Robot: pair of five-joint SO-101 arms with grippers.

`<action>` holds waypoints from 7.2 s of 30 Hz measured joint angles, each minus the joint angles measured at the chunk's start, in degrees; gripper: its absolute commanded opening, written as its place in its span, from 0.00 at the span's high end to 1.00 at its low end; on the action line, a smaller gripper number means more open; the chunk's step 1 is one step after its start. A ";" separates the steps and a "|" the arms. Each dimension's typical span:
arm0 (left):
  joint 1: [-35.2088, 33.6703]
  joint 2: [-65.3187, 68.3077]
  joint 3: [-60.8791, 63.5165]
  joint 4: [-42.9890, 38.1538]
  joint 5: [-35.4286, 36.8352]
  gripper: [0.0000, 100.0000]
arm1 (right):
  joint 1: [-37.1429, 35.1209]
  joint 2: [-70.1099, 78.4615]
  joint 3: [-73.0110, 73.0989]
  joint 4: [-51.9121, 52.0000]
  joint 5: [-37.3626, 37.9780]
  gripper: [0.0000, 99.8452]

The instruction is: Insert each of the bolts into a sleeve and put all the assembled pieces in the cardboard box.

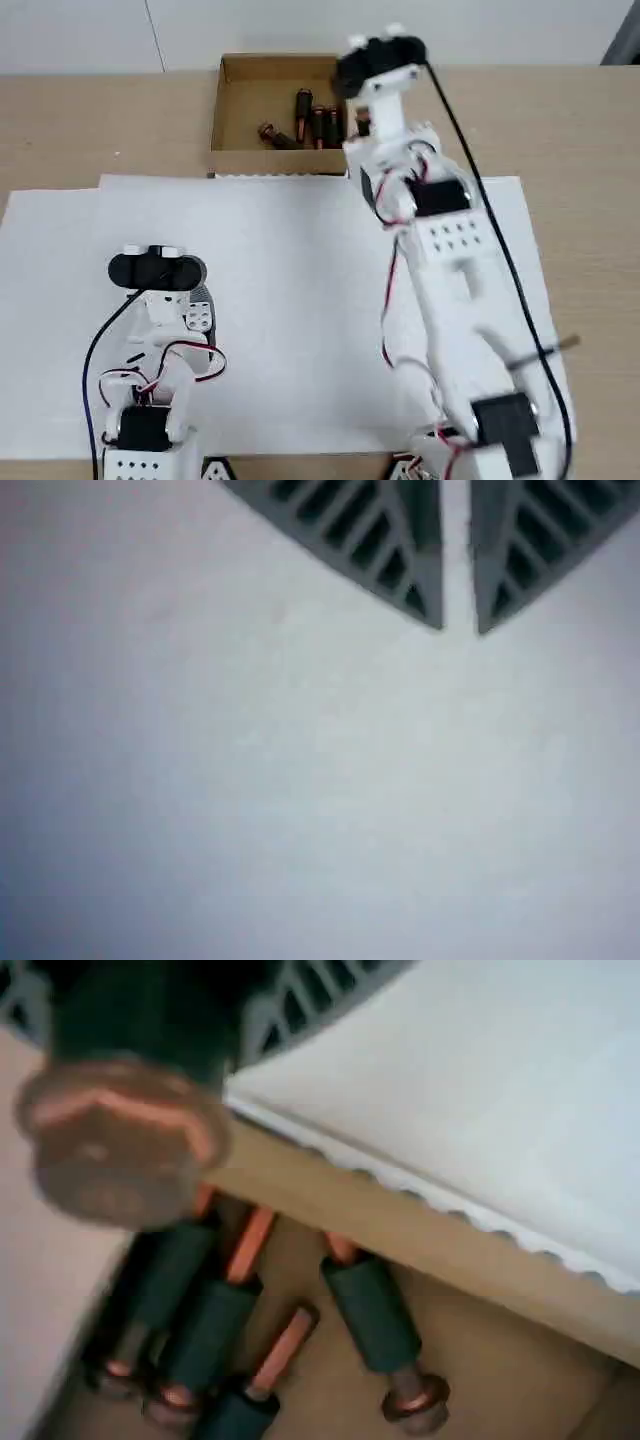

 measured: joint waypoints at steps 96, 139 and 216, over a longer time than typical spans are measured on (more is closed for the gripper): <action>0.00 0.00 0.00 0.00 0.00 0.99 | -0.09 -4.84 -20.84 13.89 20.84 1.00; 0.00 0.00 0.00 0.00 0.00 0.99 | 6.33 -84.04 59.34 30.77 -12.84 1.00; 0.00 0.00 0.00 0.00 0.00 0.99 | 6.68 -97.32 88.09 17.05 -8.44 1.00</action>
